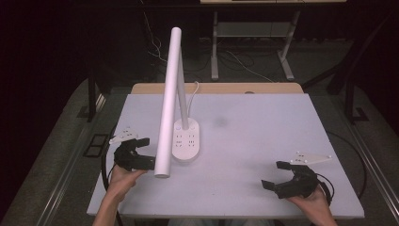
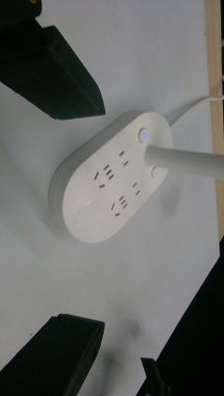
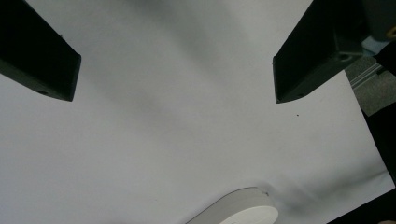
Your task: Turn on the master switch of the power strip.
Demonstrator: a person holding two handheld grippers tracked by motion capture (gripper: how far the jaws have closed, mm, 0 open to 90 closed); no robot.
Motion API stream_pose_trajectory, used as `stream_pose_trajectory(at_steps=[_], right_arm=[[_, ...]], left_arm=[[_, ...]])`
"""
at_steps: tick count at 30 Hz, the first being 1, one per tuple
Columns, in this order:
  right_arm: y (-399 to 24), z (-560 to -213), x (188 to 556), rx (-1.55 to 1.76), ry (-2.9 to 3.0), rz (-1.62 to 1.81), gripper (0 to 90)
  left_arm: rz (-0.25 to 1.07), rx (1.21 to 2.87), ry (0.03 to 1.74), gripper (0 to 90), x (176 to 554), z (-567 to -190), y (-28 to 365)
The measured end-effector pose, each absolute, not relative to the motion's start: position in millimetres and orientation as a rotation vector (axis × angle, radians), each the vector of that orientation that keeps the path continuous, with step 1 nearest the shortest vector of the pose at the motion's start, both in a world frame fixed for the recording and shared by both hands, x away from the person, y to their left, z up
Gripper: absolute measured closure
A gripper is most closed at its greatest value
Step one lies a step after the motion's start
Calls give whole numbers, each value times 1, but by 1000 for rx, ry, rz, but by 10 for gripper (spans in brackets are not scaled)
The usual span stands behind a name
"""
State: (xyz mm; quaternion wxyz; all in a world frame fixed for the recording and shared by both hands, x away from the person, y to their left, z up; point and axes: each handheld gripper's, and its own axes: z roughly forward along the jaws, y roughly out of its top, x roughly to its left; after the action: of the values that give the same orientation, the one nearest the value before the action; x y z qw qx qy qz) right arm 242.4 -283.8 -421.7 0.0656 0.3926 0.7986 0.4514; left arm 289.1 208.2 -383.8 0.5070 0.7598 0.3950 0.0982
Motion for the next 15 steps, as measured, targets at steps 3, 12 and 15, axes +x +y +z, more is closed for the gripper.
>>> stream_pose_trajectory(at_steps=[3, 12, 15], right_arm=[[-283, -421, 241, 1184, 2412, 1365, 3], [-284, -421, 241, 1179, 2409, 1366, 3], [-284, -421, 240, 1184, 2409, 1367, 3]], left_arm=[[242, 1837, 922, 0, 281, -389, 204], [234, 1871, 899, 0, 265, -401, 191], [226, 1872, 895, 0, 261, -406, 189]])
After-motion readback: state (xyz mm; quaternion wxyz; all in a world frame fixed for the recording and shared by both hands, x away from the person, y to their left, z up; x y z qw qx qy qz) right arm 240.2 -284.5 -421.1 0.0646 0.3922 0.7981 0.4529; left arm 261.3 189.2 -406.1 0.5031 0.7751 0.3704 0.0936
